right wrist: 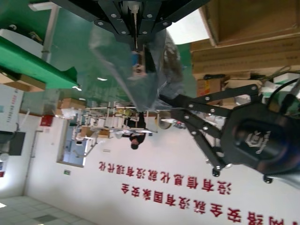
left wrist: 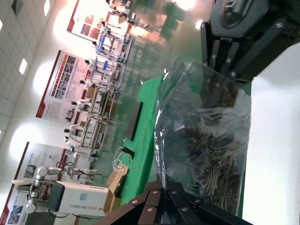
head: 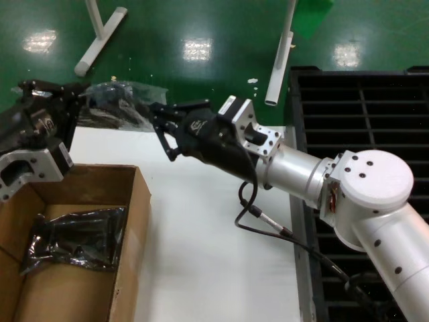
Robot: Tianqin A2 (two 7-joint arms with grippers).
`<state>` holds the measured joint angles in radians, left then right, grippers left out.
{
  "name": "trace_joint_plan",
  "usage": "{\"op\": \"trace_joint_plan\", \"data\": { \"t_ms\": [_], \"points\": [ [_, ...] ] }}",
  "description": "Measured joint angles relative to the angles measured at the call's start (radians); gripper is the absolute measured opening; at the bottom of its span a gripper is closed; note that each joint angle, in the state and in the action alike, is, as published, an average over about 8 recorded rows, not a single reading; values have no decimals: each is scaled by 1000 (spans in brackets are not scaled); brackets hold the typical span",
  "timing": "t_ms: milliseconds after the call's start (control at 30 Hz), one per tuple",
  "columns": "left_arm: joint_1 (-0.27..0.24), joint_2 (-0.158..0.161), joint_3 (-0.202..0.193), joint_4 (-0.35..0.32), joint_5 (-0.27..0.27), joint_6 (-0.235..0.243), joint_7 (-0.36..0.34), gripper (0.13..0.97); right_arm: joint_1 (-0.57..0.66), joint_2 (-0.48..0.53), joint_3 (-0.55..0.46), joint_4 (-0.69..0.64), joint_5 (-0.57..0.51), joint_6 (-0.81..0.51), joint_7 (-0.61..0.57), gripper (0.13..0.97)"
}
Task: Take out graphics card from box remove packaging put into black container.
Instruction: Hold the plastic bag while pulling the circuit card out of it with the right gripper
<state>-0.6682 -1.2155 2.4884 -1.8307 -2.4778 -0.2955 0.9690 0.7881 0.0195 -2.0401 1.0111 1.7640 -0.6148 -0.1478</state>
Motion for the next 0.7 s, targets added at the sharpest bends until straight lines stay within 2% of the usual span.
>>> {"op": "trace_joint_plan", "data": {
  "t_ms": [333, 700],
  "points": [
    [-18, -2, 21, -6, -35, -7, 40, 142, -7, 6, -11, 9, -18, -46, -4, 184],
    [-13, -17, 38, -31, -57, -9, 70, 142, 9, -13, 20, -44, 8, -61, -55, 303]
  ]
}}
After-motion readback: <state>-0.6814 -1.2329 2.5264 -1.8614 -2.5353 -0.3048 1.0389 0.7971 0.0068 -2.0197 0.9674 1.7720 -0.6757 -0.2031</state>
